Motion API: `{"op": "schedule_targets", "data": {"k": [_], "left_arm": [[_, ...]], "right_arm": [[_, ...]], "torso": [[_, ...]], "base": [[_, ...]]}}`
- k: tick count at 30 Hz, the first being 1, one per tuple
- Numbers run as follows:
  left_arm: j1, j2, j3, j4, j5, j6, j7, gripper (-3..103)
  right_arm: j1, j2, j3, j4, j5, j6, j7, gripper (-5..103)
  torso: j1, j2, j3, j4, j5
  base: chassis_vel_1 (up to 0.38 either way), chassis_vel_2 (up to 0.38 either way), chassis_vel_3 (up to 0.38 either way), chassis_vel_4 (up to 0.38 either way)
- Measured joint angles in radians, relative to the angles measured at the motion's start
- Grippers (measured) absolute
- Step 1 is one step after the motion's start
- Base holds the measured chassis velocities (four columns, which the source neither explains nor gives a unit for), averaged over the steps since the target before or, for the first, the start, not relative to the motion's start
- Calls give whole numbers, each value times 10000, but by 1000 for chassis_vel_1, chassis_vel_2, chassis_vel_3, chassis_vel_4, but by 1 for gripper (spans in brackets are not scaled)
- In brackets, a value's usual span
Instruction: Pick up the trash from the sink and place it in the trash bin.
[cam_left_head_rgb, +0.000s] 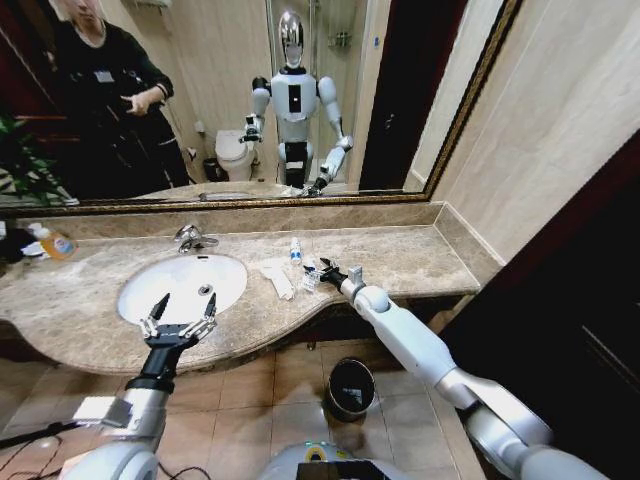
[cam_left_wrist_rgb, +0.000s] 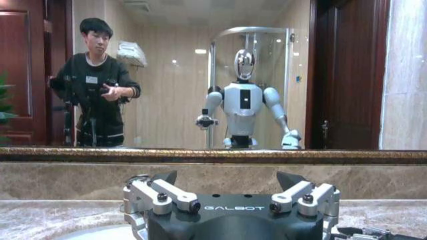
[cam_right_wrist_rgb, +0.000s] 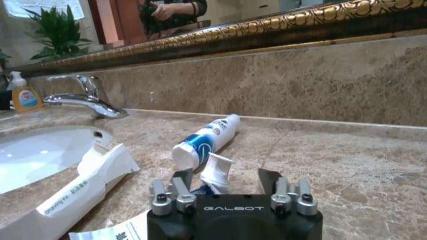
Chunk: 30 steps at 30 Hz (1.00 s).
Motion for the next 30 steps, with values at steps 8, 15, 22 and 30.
{"op": "schedule_targets", "data": {"k": [8,15,22,30], "left_arm": [[0,0,0,0,-1,0,0,100],[0,0,0,0,-1,0,0,100],[0,0,0,0,-1,0,-1,100],[0,0,0,0,0,0,0,100]], "right_arm": [[-80,-65,-1,148,6,4,0,40],[-204,-199,20,564,44,-9,55,22],[-568,-693,414,1910,158,-47,171,19],[-1618,-1606,1370,3742,614,-350,456,19]], "torso": [[0,1,0,0,0],[0,1,0,0,1],[0,1,0,0,1],[0,1,0,1,4]], "base": [[0,0,0,0],[0,0,0,0],[0,0,0,0],[0,0,0,0]]}}
